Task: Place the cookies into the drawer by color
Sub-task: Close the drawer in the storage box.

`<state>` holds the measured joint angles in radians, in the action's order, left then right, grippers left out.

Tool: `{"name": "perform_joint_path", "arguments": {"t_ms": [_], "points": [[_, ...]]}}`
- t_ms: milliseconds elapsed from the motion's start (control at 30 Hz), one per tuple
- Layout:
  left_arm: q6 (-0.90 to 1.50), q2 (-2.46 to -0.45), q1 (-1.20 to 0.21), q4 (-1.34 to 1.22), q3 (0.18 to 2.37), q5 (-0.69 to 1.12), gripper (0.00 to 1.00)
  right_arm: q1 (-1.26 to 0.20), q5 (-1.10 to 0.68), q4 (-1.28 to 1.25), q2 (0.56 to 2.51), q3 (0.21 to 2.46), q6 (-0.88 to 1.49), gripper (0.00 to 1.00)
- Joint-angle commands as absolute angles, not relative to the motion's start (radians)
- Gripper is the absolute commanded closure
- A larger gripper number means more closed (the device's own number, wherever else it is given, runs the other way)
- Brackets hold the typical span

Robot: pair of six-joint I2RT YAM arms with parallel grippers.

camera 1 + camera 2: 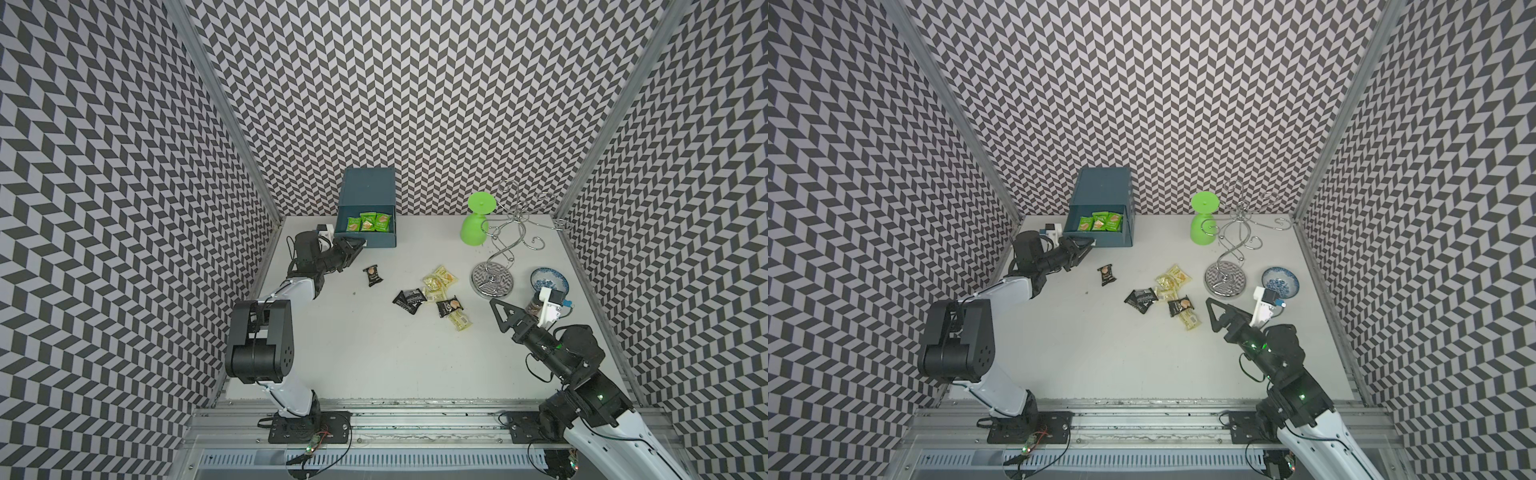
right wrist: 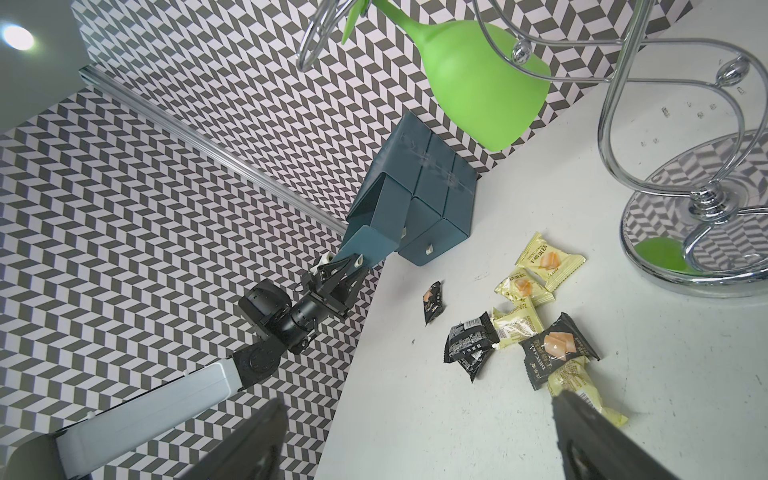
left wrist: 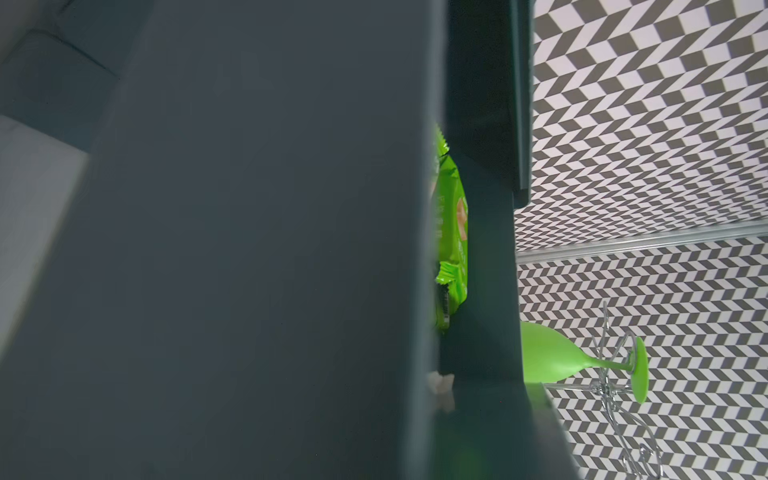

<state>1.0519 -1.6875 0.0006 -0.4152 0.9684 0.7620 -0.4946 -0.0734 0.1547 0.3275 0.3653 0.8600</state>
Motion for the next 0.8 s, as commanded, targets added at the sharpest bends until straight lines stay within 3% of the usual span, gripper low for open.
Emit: {"name": "perform_joint_path", "arguments": {"t_ms": [0, 167, 767], "points": [[1.074, -1.719, 0.002, -0.507, 1.011, 0.784, 0.69, -0.498, -0.061, 0.133, 0.319, 0.393, 0.853, 0.0], [1.121, -1.778, 0.002, -0.567, 1.054, 0.806, 0.76, -0.498, -0.06, 0.138, 0.319, 0.394, 0.853, 0.0], [1.206, -2.022, 0.003, -0.681, 1.289, 0.762, 0.74, -0.498, -0.049, 0.176, 0.295, 0.409, 0.851, 0.0]]}}
